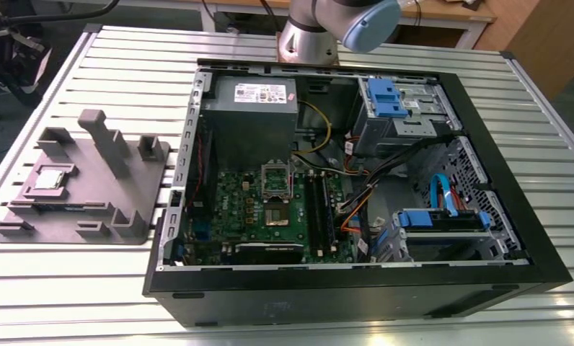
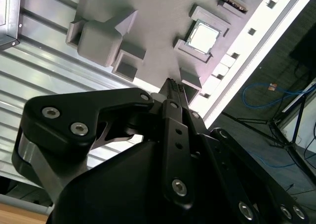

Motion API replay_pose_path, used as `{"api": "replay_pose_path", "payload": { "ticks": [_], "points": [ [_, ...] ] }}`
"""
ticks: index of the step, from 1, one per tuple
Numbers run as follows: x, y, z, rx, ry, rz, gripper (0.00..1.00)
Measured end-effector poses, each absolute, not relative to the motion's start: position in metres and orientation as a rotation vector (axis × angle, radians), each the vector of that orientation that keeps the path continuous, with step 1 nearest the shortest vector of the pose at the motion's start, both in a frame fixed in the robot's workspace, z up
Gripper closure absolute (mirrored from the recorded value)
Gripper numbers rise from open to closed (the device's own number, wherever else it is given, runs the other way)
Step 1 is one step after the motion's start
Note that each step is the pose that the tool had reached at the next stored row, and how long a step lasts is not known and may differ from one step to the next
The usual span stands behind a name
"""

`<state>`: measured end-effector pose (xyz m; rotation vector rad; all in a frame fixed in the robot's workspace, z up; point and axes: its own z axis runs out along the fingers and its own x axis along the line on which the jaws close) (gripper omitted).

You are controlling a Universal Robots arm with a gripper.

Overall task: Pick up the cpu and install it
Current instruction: 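Reach for the cpu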

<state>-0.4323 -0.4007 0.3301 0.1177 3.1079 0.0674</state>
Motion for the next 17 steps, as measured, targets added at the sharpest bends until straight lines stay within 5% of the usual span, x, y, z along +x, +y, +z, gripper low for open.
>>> {"api": "replay_pose_path", "payload": {
  "ticks": [17],
  "points": [
    [-0.448, -0.406, 0.31, 0.118, 3.108, 0.067, 0.89]
  ]
}}
